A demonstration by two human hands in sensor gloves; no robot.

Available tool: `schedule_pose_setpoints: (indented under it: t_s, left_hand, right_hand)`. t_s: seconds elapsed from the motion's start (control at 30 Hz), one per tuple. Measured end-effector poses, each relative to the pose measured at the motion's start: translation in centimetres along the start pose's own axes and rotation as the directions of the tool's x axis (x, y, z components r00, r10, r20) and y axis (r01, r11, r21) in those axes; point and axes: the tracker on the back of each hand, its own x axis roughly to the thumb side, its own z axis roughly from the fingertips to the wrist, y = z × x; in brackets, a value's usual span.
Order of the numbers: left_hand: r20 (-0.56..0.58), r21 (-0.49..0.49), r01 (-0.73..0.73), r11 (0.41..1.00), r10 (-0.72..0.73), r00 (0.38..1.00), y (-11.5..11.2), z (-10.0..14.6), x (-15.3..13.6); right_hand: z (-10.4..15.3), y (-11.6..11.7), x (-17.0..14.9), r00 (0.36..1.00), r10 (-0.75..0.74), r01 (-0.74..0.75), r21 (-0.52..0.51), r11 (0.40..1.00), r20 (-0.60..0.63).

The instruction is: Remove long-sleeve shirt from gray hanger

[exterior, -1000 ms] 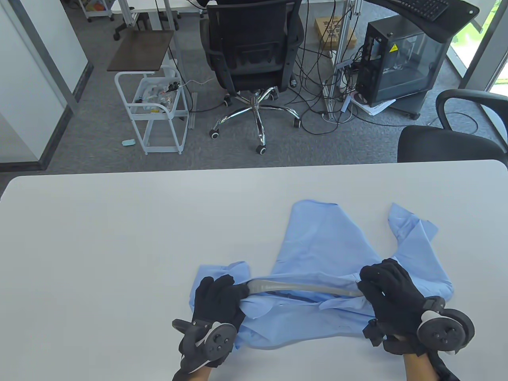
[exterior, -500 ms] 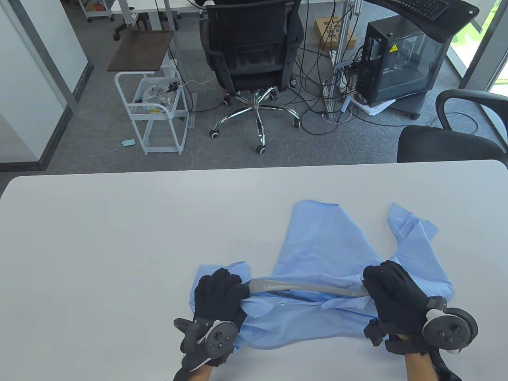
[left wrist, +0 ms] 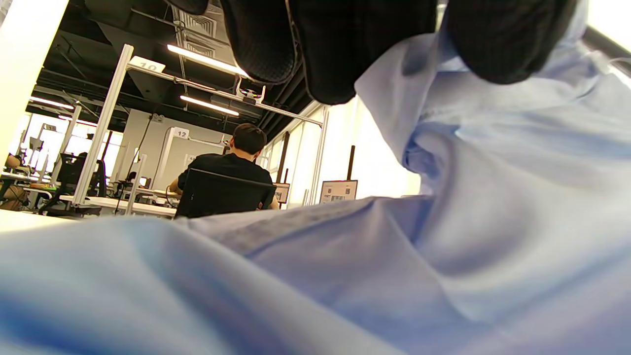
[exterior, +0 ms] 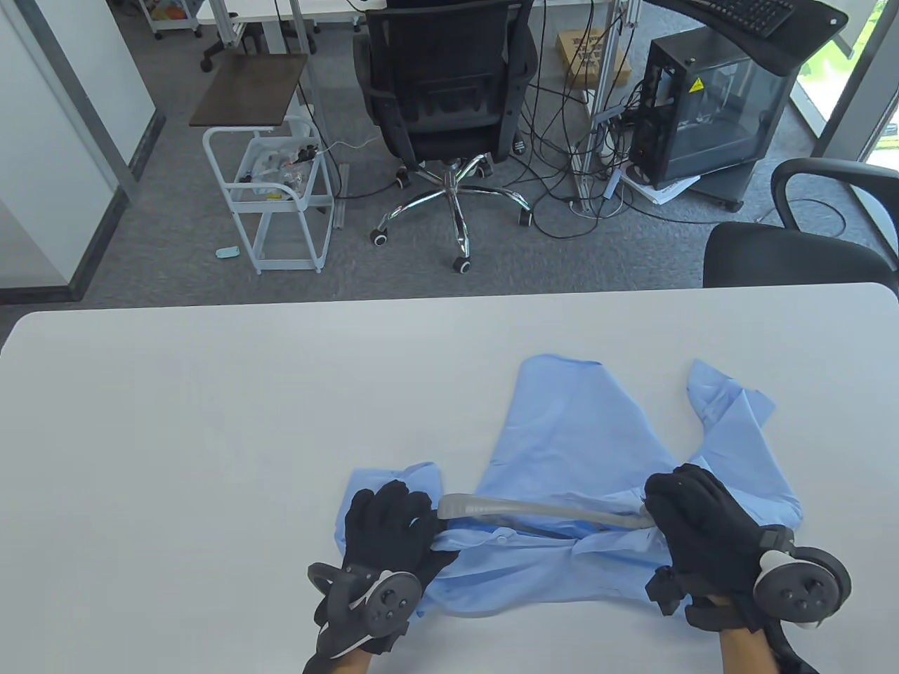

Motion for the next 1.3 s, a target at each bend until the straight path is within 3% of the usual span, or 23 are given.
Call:
schedule_pose_setpoints:
  t_s: [0.13,0.27,0.53,0.8,0.9,1.07,1.23,1.3]
  left_hand:
    - [0.006,-0.083,-0.044,0.996,0.045,0.999,-0.6,-0.1,-0.1]
    - [0.028,-0.014,-0.139,0.990,0.139,0.990,0.4,0.2,0.7]
    - [0.153,0.067,-0.001,0.998,-0.009,0.988,1.1,0.4,4.5]
    - [0.205,-0.005,0.080,0.997,-0.077,0.976,-0.3,0.2,5.6]
    - [0.237,-0.046,0.045,0.998,-0.033,0.971,-0.8,0.0,5.9]
    - [0.224,-0.062,-0.072,0.995,0.084,0.971,-1.0,-0.3,5.6]
    - [0.173,-0.064,-0.095,0.993,0.105,0.979,-0.7,-0.5,5.1]
    - [0.146,-0.056,-0.114,0.992,0.121,0.982,-0.6,-0.6,4.7]
  right_hand:
    - [0.1,-0.3,0.3,1.000,0.002,-0.002,-0.022,1.000,0.002]
    - [0.1,0.1,0.5,0.998,0.054,-0.054,0.002,0.999,0.018]
    - [0.1,1.7,2.5,0.992,0.087,-0.096,0.101,0.990,0.091]
    - [0.3,3.3,4.9,0.975,0.101,-0.134,0.163,0.978,0.196]
    - [0.5,4.0,5.5,0.968,0.112,-0.153,0.175,0.973,0.226]
    - [1.0,4.6,5.6,0.959,0.149,-0.183,0.125,0.975,0.242]
    - [1.7,4.9,5.8,0.944,0.227,-0.225,-0.039,0.974,0.241]
    - [1.8,5.2,5.7,0.955,0.206,-0.201,-0.043,0.979,0.215]
